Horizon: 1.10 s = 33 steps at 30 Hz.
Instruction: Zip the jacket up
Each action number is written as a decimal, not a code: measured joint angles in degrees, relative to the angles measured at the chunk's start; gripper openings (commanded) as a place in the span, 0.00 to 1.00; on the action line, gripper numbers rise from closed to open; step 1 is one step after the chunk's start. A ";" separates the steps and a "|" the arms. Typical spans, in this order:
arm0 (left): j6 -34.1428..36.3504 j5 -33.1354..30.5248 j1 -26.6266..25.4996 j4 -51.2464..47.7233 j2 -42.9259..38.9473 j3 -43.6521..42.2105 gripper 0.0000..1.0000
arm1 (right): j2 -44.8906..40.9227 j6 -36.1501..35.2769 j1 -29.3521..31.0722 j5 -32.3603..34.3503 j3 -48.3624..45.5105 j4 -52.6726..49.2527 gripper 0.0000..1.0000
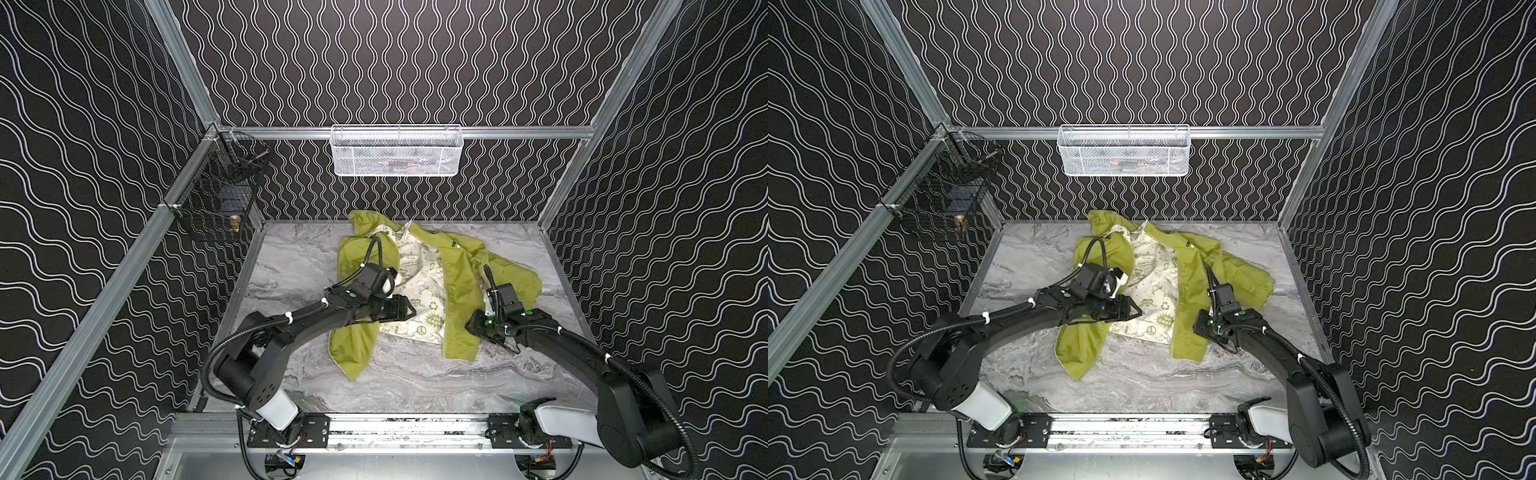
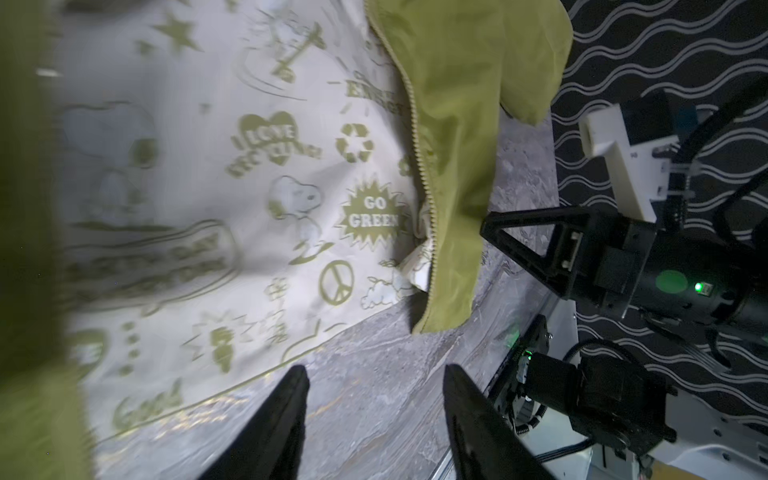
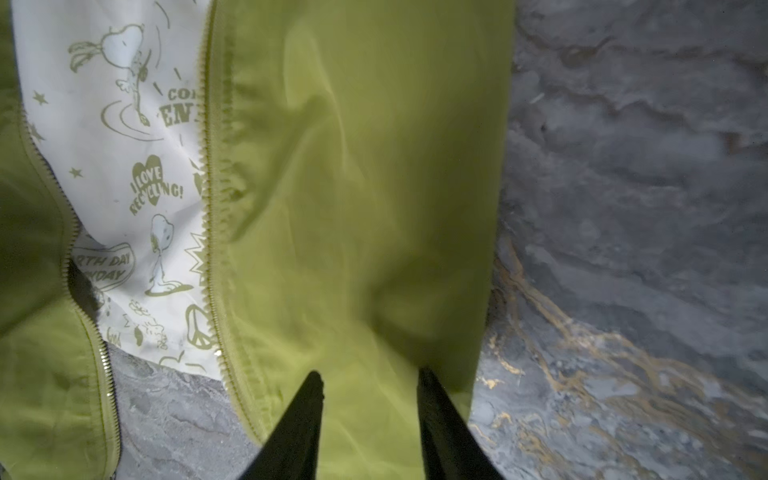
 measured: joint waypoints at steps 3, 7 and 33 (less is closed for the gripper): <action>0.24 0.92 -2.47 1.68 4.57 3.80 0.55 | -0.46 0.68 -0.39 1.09 0.00 -0.61 0.31; 1.36 1.11 -3.67 2.56 11.37 9.27 0.52 | -1.46 0.87 -2.10 0.55 -0.79 -0.70 0.32; 2.75 13.51 -6.88 8.07 30.71 26.16 0.45 | -5.40 2.34 -5.14 -9.33 -5.46 1.55 0.44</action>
